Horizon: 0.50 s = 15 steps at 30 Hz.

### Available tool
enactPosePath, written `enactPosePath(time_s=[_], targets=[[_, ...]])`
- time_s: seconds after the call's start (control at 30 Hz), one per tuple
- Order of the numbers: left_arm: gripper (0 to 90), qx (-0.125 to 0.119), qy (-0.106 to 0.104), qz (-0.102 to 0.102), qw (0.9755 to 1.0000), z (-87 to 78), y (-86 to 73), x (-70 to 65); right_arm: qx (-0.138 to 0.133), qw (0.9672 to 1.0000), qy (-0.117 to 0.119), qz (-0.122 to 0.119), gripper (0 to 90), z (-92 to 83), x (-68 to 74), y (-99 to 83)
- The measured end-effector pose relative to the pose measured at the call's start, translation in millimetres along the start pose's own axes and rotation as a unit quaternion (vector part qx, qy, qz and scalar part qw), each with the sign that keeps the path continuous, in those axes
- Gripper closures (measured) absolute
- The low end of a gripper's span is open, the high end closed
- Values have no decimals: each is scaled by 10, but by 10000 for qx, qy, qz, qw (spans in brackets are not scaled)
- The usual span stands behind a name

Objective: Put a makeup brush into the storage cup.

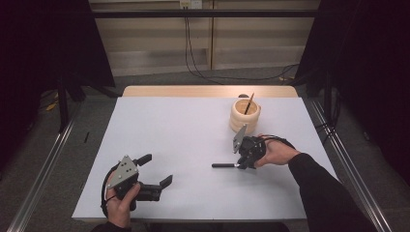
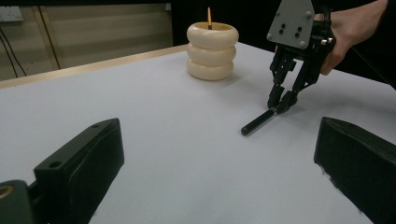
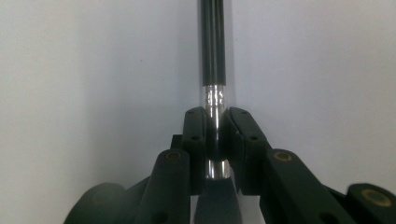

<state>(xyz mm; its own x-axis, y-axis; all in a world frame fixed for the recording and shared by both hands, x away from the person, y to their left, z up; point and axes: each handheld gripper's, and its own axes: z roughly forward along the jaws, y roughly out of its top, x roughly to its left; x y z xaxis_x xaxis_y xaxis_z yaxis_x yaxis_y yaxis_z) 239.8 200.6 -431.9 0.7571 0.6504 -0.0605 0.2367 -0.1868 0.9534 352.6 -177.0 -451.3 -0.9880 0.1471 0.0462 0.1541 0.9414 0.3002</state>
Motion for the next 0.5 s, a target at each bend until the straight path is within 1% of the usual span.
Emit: enactPosePath(time_s=[0.03,0.1,0.2,0.3,0.33,0.37,0.43,0.5], targets=[[15,0,0,0,10000,0,0,0,0,10000,0,0,772,0,0,0],[15,5,-5,-6,10000,6,-3,3,-46,9999,8,142,775,0,4,-10],[16,5,-2,-10,10000,8,-3,6,-73,9998,16,172,776,-2,-10,-16],[16,12,21,-18,10000,-1,-5,10,-63,9993,6,377,777,-5,4,-17],[15,12,21,-18,10000,-1,-5,10,-63,9993,6,377,777,-5,4,-17],[16,10,19,-65,10000,-2,-7,6,-32,9991,42,414,777,-10,-1,-13],[16,-2,17,-77,10000,-4,-7,5,-57,9993,37,377,777,-7,-12,-11],[16,-6,15,-41,10000,-7,-6,11,-39,9992,47,398,777,-14,-12,-8]])
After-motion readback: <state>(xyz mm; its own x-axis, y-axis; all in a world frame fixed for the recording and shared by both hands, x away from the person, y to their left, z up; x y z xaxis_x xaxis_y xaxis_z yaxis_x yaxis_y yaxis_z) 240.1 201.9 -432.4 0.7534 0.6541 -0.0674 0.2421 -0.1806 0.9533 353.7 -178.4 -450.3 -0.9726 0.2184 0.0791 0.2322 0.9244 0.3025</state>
